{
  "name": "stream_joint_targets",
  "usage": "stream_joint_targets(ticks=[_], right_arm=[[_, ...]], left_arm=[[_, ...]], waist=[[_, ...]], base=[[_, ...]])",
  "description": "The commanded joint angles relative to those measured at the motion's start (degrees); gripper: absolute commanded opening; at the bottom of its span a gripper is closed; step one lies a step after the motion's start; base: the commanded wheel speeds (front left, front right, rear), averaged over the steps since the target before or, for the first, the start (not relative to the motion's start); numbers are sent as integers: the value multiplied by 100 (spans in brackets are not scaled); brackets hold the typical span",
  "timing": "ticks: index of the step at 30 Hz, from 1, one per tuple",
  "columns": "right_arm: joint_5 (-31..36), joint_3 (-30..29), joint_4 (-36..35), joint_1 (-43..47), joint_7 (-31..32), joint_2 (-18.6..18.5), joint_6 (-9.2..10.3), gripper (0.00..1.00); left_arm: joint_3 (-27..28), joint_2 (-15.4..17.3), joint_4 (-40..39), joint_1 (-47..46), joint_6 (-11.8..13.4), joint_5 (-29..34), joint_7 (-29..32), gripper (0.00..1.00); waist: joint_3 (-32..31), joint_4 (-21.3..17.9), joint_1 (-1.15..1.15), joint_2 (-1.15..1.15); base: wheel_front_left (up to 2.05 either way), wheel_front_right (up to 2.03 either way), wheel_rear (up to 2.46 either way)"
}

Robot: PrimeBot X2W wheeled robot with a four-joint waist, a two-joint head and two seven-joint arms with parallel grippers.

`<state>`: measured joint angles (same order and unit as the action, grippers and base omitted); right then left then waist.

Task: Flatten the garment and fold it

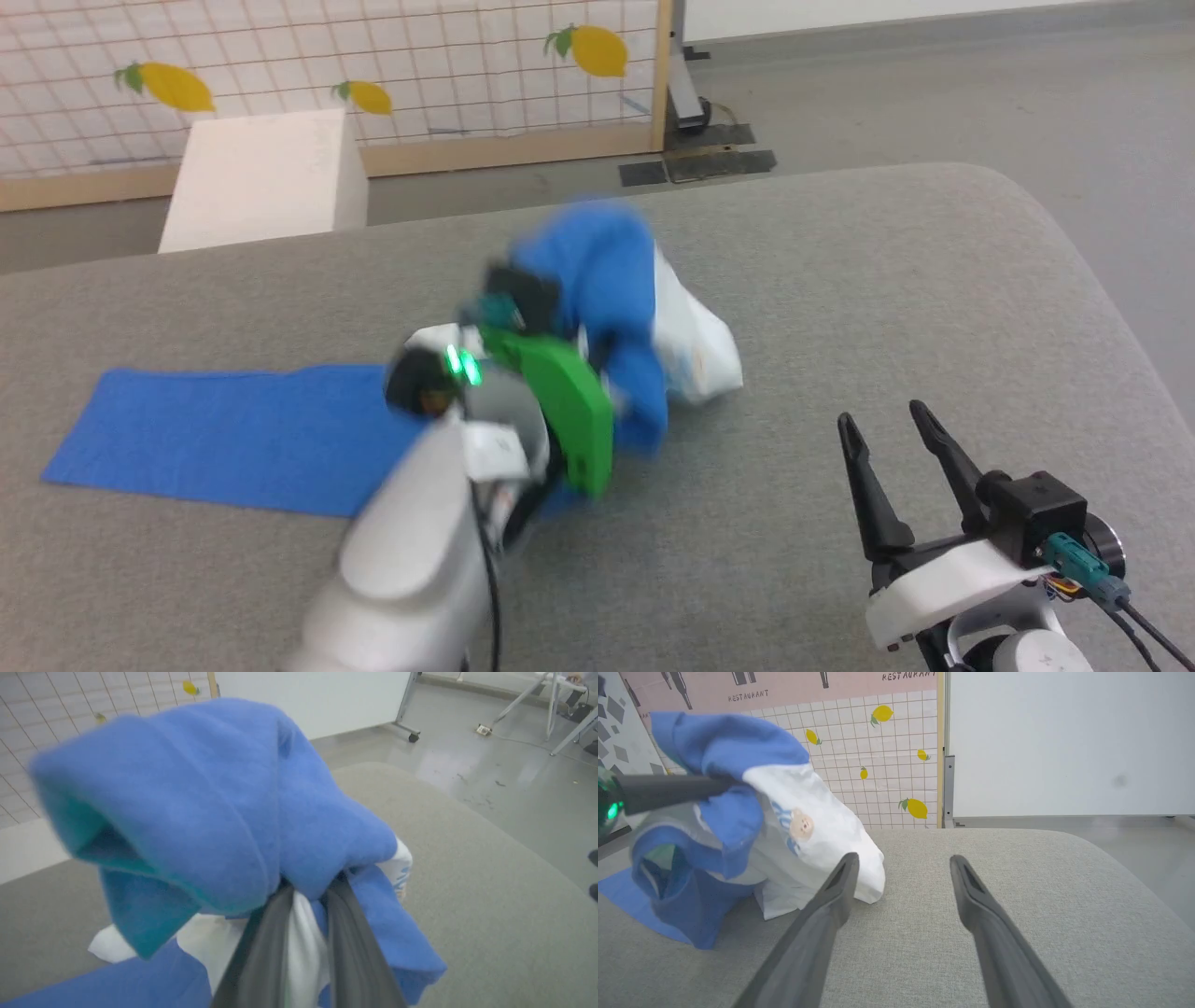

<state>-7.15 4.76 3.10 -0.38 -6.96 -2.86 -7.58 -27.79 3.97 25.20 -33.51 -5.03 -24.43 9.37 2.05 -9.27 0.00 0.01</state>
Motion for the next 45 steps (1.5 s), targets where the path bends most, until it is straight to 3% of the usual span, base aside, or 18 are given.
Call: stream_joint_targets(ticks=[1,7,8,9,10,13,18,23,27,32,34,39,45], right_arm=[[-25,18,-34,29,32,-2,9,100],[-38,67,-44,-5,104,-2,9,100],[-45,79,-44,-6,113,-2,9,100],[-48,87,-40,-6,120,-2,9,100],[-54,94,-33,-7,128,-2,9,100],[-64,110,-30,-16,141,-2,9,100],[-52,119,-79,-24,137,-2,9,100],[11,137,-232,-12,172,-2,9,100],[55,283,-406,-143,247,-2,9,100],[-38,562,-390,-502,415,-2,9,100],[-85,708,-287,-707,639,-2,9,100],[-38,942,161,-1165,1715,-2,9,100],[53,958,473,-1566,3140,-2,9,100]], left_arm=[[-168,-33,213,269,-44,-139,268,0],[-774,-91,918,803,-144,-642,1336,0],[-845,-95,1005,856,-148,-711,1497,33],[-897,-97,1042,885,-153,-758,1586,85],[-944,-100,1052,915,-163,-827,1652,100],[-928,-103,941,955,-166,-969,1506,100],[-619,-29,359,1128,-76,-1022,582,100],[-394,227,-412,1555,13,-1067,56,100],[-65,547,-1124,1934,442,-843,-551,100],[469,740,-1600,2218,963,-495,-1769,100],[626,804,-1603,2276,1089,-319,-2185,100],[999,765,-1587,2287,1187,17,-2426,100],[1583,414,-1992,2394,1085,608,-2434,100]], waist=[[26,-152,0,-1],[127,-196,0,-1],[140,-185,0,-1],[147,-169,0,-1],[156,-143,0,-1],[154,-61,0,-1],[83,148,0,-1],[13,418,0,-1],[78,696,0,-1],[228,1000,0,-1],[311,1119,0,-1],[505,1347,0,-1],[771,1637,0,-1]], base=[[0,0,0],[0,0,0],[0,0,0],[0,0,0],[0,0,0],[0,0,0],[0,0,0],[0,0,0],[0,0,0],[0,0,0],[0,0,0],[0,0,0],[0,0,0]])
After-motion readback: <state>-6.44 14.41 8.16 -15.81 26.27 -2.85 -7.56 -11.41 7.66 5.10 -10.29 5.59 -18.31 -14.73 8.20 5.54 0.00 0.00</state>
